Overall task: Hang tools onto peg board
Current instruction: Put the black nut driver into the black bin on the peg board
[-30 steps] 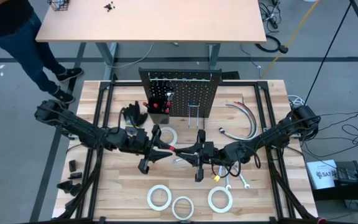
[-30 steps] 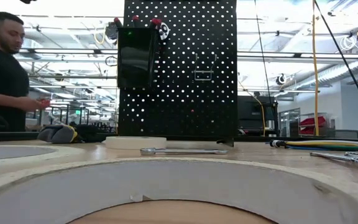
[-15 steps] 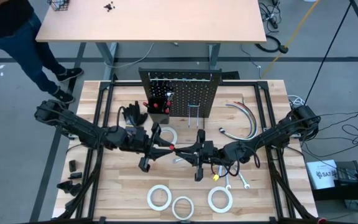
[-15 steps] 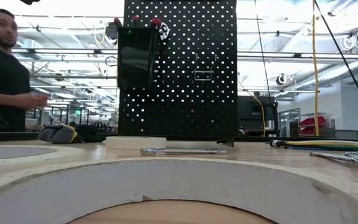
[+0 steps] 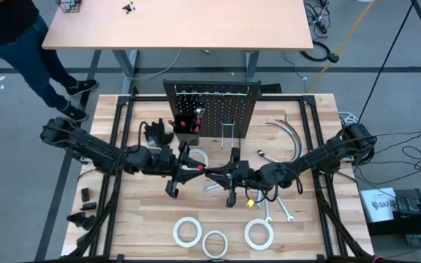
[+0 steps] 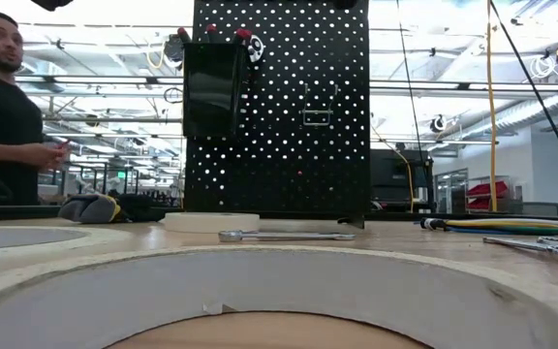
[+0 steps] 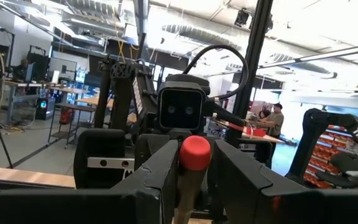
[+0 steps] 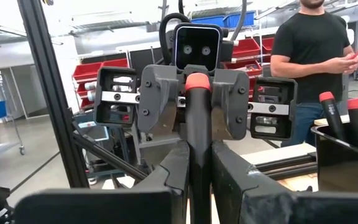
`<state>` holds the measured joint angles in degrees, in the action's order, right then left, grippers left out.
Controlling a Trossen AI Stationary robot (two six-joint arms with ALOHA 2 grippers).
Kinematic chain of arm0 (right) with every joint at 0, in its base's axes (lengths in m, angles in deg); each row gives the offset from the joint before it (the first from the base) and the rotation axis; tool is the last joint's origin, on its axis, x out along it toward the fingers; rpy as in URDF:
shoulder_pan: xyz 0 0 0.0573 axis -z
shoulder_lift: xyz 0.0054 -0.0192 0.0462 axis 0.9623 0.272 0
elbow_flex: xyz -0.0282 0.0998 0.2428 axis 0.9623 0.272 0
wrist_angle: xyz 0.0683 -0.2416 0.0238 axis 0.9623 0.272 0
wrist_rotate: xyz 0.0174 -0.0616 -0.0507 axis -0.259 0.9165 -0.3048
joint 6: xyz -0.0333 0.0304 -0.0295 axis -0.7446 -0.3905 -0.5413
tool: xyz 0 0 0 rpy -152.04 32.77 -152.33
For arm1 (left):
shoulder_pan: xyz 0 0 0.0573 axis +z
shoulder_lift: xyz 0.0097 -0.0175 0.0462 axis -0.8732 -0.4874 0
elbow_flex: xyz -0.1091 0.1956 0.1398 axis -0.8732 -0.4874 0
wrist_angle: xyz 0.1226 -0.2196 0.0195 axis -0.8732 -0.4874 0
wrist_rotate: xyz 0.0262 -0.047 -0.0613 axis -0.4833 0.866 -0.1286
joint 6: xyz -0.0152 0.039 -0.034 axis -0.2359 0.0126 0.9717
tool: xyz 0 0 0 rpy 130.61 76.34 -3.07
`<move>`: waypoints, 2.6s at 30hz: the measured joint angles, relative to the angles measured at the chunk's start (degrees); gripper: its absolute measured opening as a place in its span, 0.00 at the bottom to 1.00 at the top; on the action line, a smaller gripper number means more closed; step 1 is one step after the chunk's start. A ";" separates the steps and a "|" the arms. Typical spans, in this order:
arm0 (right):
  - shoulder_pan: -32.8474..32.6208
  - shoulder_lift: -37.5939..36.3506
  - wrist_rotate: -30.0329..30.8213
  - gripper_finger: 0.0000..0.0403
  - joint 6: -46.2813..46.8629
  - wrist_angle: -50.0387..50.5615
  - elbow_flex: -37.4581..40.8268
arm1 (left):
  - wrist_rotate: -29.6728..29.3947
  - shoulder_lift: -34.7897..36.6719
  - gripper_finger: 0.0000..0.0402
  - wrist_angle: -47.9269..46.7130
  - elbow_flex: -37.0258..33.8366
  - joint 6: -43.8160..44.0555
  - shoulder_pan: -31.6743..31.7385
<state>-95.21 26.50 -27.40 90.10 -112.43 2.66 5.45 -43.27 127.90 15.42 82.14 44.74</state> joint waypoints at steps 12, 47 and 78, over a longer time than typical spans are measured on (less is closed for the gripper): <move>0.82 0.00 -2.03 0.10 0.46 0.13 0.04 | 0.28 0.11 0.10 -3.36 0.02 -0.39 0.39; 6.32 -1.09 -20.79 0.37 12.13 51.78 -19.61 | 4.25 0.38 0.10 -47.22 18.03 2.70 3.67; 5.14 -1.11 -13.00 0.09 8.37 52.88 -19.74 | 2.92 8.25 0.41 -64.77 17.90 3.29 4.22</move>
<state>-90.07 25.39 -40.40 98.47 -59.55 -17.08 8.37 -35.02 63.13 33.32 85.44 48.96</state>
